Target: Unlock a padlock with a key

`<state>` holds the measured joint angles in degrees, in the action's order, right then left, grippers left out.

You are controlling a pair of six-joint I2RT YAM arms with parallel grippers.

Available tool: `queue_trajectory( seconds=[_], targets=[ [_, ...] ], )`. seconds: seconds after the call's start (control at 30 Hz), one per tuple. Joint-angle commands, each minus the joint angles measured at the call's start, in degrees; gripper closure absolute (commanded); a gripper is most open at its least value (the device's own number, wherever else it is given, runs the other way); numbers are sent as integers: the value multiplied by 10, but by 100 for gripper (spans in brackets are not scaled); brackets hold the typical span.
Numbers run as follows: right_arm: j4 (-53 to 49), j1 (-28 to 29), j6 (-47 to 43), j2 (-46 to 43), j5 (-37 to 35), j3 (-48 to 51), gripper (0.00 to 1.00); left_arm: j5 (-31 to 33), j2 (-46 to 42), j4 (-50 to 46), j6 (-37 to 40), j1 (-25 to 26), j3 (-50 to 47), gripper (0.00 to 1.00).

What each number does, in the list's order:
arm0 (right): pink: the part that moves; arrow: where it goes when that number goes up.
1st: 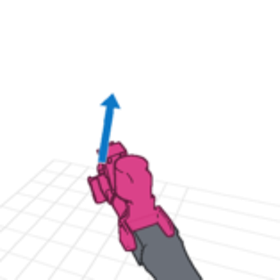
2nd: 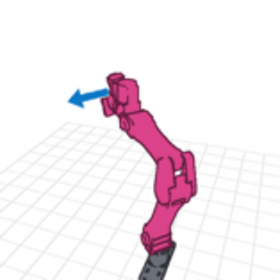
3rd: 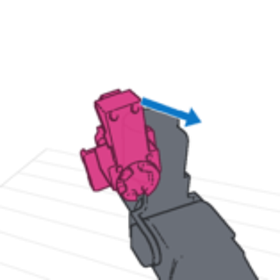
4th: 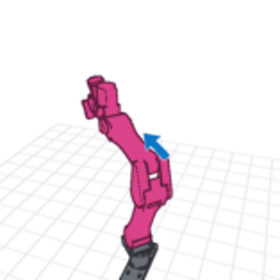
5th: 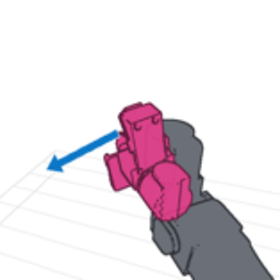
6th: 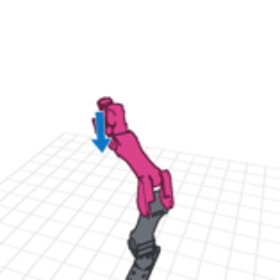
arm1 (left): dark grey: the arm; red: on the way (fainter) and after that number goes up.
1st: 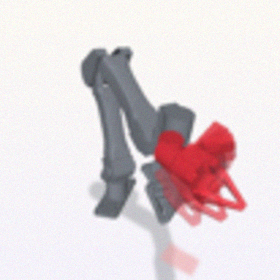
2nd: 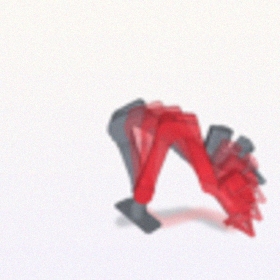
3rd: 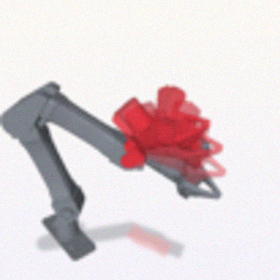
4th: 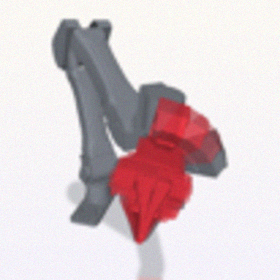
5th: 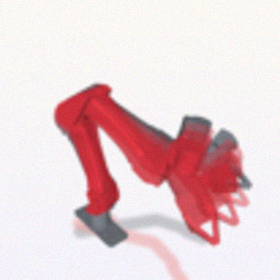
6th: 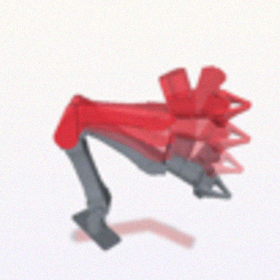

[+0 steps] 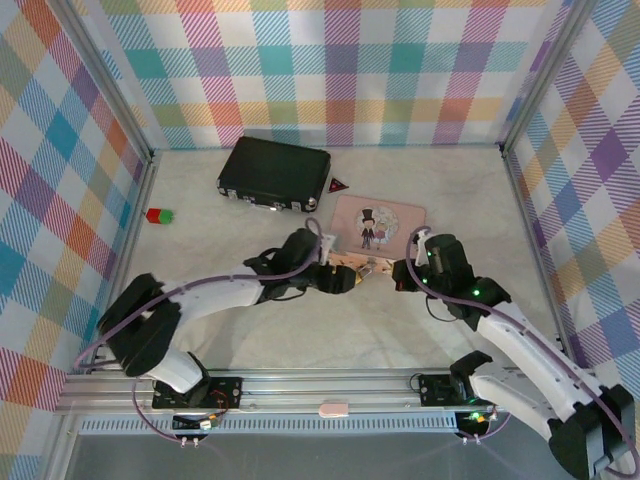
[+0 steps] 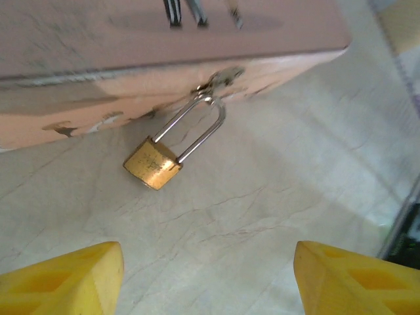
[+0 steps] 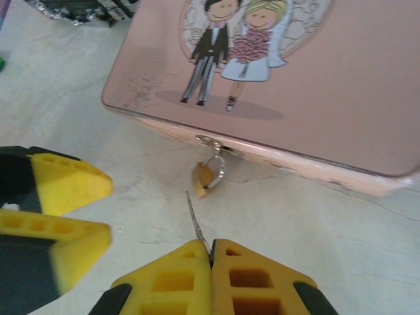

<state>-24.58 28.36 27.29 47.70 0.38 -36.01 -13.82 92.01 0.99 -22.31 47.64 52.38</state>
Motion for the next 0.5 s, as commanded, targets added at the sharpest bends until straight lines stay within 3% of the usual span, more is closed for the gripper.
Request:
queue_trajectory(
  seconds=[0.0, 0.33, 0.47],
  targets=[
    [-21, -6, -15, -14, -21, 10, 100, 15, 61, -28, 36, 6, 45, 33],
    [-9, -13, -65, -18, -8, -12, 100, 40, 187, 9, 53, 13, 127, 30],
    [-3, -25, -81, -10, 0, -23, 100, 21, 215, 26, 41, 18, 152, 31]
  ],
)
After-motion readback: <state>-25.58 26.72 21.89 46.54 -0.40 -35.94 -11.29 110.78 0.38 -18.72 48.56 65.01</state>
